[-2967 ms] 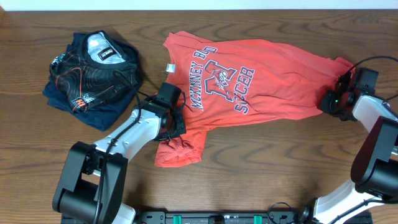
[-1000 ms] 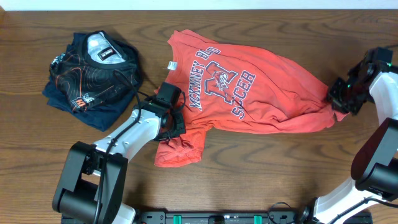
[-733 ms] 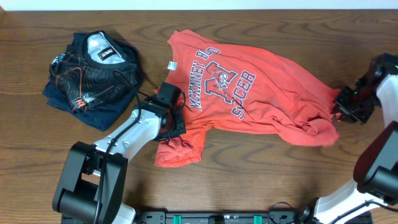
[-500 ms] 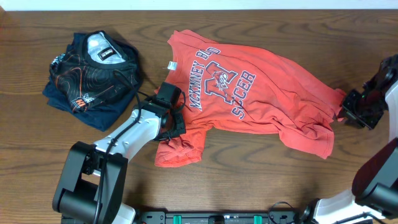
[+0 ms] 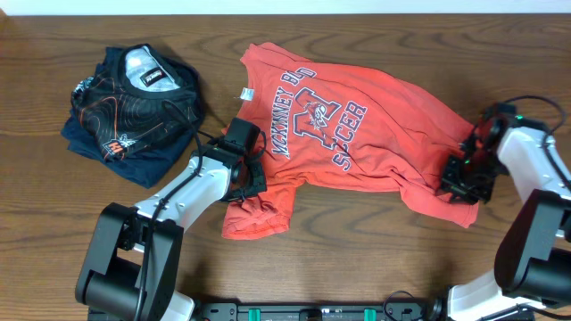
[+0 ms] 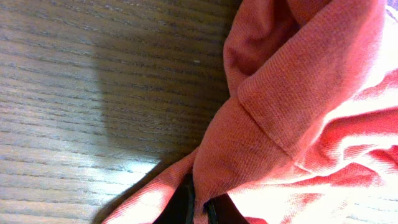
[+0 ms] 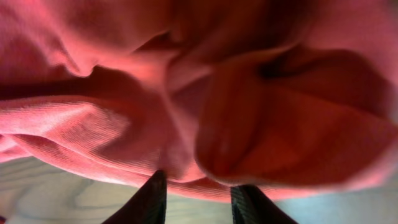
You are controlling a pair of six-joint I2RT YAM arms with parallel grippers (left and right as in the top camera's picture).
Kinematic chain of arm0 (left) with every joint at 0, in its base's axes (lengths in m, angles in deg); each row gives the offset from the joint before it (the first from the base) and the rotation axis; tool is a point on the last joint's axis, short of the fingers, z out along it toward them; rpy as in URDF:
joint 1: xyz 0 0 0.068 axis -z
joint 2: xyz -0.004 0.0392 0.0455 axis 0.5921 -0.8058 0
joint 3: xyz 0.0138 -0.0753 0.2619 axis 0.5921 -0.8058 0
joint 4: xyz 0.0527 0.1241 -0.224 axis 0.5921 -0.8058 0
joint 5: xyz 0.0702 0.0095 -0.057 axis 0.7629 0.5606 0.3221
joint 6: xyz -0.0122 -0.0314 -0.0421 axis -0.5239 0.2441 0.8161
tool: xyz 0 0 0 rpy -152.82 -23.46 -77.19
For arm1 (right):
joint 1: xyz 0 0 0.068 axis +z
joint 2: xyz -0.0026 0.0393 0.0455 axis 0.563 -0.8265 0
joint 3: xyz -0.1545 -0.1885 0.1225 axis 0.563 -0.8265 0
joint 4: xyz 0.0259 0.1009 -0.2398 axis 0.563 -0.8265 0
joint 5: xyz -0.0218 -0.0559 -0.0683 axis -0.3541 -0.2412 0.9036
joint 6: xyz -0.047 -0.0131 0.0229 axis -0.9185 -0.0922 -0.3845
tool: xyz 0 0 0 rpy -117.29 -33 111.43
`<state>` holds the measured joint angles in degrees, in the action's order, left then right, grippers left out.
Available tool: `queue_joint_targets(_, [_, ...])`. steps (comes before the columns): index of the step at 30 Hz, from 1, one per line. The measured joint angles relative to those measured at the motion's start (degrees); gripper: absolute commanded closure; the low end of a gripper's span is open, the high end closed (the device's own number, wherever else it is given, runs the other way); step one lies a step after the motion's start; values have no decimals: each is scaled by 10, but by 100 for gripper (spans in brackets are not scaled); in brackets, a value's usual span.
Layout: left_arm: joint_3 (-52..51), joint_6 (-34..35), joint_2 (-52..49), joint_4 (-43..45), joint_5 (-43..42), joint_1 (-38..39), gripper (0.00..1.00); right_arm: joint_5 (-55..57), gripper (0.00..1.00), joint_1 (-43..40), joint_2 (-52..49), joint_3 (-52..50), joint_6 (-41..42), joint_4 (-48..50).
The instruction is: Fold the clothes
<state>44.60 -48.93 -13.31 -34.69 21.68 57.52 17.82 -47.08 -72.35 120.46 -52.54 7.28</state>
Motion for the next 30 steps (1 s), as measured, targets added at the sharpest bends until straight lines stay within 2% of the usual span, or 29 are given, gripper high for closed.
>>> queue_joint_targets(3, [0, 0, 0, 0, 0, 0, 93, -2, 50, 25, 0, -18, -6, 42])
queue_joint_targets(5, [0, 0, 0, 0, 0, 0, 93, 6, 39, 39, 0, -24, -5, 68])
queue_joint_targets(8, [0, 0, 0, 0, 0, 0, 92, 24, 33, 55, 0, -34, -11, 101])
queue_joint_targets(11, [0, 0, 0, 0, 0, 0, 92, 35, 32, 62, 0, -42, -12, 111])
queue_joint_targets(15, [0, 0, 0, 0, 0, 0, 92, 41, 45, 66, 0, -57, -13, 94])
queue_joint_targets(17, [0, 0, 0, 0, 0, 0, 92, 43, 69, 70, 0, -66, -13, 69])
queue_joint_targets(18, [0, 0, 0, 0, 0, 0, 92, 42, 87, 71, 0, -69, -12, 50])
queue_joint_targets(19, [0, 0, 0, 0, 0, 0, 92, 37, 96, 73, 0, -71, -10, 28])
queue_joint_targets(23, [0, 0, 0, 0, 0, 0, 92, -16, 99, 73, 0, -70, -29, -55])
queue_joint_targets(27, [0, 0, 0, 0, 0, 0, 92, -128, 99, 73, 0, -42, -115, -139])
queue_joint_targets(30, [0, 0, 0, 0, 0, 0, 92, -186, 97, 72, 0, 21, -153, -131])
